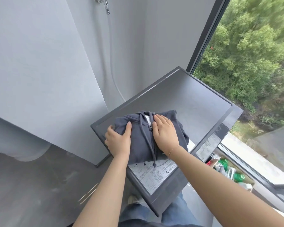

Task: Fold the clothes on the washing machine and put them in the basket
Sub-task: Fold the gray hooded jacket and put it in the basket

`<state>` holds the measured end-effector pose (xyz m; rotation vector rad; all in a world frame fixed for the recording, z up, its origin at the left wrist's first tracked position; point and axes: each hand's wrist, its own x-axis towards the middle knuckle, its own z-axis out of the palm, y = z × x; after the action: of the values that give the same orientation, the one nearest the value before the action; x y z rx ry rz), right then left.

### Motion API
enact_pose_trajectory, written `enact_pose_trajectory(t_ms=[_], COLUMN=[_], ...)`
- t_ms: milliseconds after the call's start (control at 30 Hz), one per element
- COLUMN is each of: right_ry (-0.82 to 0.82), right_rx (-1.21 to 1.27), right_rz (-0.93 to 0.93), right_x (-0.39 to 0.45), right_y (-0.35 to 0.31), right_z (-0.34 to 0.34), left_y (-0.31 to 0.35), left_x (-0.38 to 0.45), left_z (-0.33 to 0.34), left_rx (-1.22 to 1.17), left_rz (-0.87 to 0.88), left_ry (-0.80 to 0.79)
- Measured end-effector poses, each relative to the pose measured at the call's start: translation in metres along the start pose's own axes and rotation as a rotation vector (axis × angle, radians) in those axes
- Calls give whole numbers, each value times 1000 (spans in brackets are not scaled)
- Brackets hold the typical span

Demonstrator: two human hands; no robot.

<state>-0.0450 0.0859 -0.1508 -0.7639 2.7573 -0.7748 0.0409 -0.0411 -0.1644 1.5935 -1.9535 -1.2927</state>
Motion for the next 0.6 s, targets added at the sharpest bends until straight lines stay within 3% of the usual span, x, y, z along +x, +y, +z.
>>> enact_pose_trajectory(t_ms=[133, 267, 467, 600], right_ry=[126, 147, 211, 100], right_rx=[193, 250, 404, 546], right_rz=[162, 565, 651, 728], right_x=[-6, -28, -40, -29], right_y=[11, 38, 42, 49], right_z=[-21, -34, -25, -29], left_y=[1, -7, -7, 3], left_x=[8, 18, 4, 3], left_z=[-9, -20, -25, -29], left_rx=[-34, -85, -147, -197], left_rz=[-78, -207, -317, -380], left_ry=[-89, -187, -344, -419])
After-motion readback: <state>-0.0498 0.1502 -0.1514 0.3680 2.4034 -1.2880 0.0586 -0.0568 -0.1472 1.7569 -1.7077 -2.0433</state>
